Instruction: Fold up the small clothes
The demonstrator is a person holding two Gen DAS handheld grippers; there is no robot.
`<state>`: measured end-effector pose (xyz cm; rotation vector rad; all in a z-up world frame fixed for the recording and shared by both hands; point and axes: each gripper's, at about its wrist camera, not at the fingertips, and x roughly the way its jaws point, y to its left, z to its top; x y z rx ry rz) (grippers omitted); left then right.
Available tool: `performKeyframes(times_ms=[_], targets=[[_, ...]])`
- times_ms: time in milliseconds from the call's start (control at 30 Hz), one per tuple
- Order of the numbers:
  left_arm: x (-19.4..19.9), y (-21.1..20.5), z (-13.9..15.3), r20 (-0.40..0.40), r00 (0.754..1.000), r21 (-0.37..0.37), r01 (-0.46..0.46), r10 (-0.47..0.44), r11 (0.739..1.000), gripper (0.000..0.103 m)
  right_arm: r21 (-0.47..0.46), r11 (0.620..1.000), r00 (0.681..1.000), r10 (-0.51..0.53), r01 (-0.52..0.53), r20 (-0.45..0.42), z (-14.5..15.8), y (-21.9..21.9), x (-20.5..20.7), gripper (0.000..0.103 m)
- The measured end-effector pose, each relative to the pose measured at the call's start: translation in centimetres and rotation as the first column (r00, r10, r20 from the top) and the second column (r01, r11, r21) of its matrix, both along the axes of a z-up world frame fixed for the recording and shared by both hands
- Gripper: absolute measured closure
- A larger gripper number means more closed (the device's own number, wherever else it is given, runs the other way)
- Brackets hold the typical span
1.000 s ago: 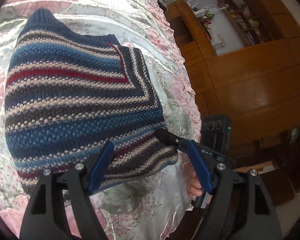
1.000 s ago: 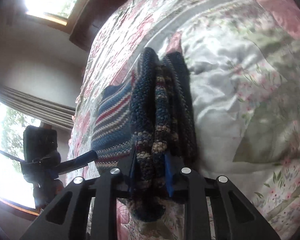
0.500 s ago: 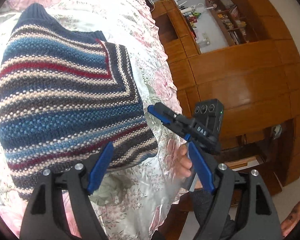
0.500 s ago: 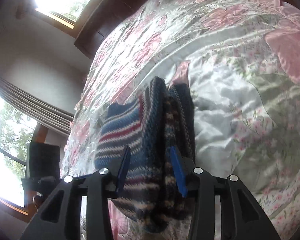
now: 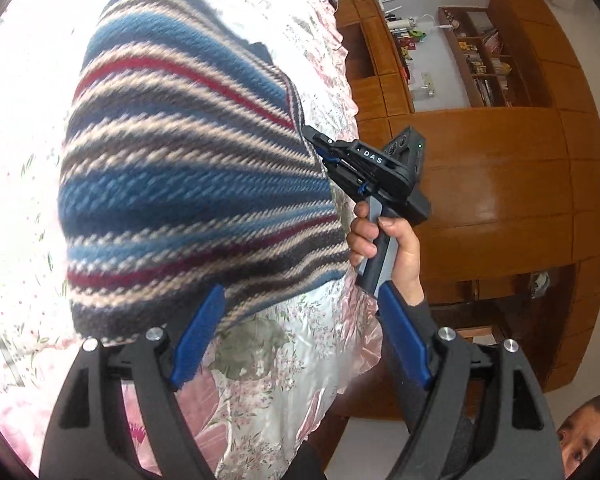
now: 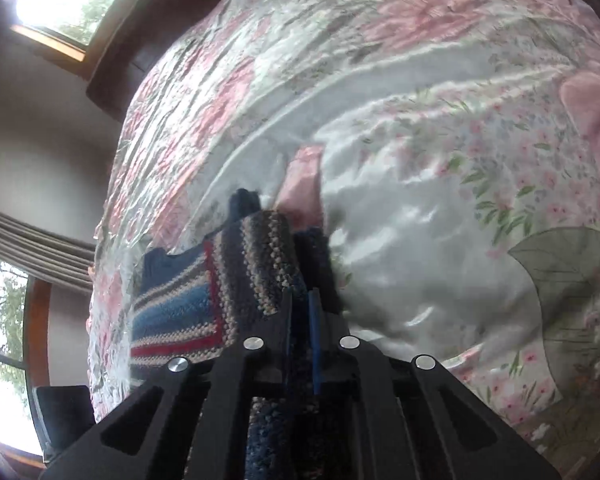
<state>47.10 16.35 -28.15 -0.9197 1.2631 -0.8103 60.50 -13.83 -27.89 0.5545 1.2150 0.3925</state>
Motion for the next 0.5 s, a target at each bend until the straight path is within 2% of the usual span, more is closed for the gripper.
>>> performKeyframes(times_ms=[67, 100, 133, 233, 333, 400, 467, 500], targets=[[-0.1, -0.2, 0.0, -0.03, 0.999, -0.055, 0.028, -0.03, 0.998, 0.026, 0.039, 0.999, 1.0, 0.024, -0.024, 0.002, -0.1, -0.2, -0.3, 0.085], [0.1, -0.3, 0.7, -0.011, 0.999, -0.061, 0.042, -0.042, 0.997, 0.026, 0.081, 0.996, 1.0, 0.023, -0.024, 0.017, 0.4, -0.5, -0.5, 0.07], [0.4, -0.3, 1.5, 0.017, 0.999, -0.058, 0.045, -0.044, 0.997, 0.026, 0.121, 0.992, 0.999, 0.021, -0.024, 0.031, 1.1, -0.9, -0.7, 0.067], [2.3, 0.1, 3.7, 0.091, 0.996, -0.05, 0.019, -0.014, 0.999, 0.022, 0.118, 0.993, 0.992, -0.021, 0.006, 0.124, 4.4, -1.3, -1.2, 0.067], [5.3, 0.9, 4.3, 0.114, 0.993, 0.004, -0.023, 0.022, 1.0, 0.021, 0.186, 0.977, 0.989, 0.078, -0.1, 0.125, 6.0, 2.1, -1.2, 0.067], [7.4, 1.6, 3.8, 0.1, 0.994, 0.014, -0.054, 0.052, 0.998, 0.021, 0.2, 0.967, 0.986, 0.144, -0.158, 0.082, 5.1, 4.4, -1.1, 0.067], [9.3, 2.2, 2.6, 0.061, 0.995, 0.012, -0.079, 0.078, 0.997, 0.022, 0.152, 0.975, 0.987, 0.155, -0.159, 0.037, 3.3, 5.5, -0.6, 0.068], [10.1, 2.3, 1.8, 0.048, 0.995, 0.042, -0.088, 0.086, 0.995, 0.023, 0.135, 0.981, 0.99, 0.143, -0.142, 0.005, 2.0, 5.4, -0.2, 0.075]])
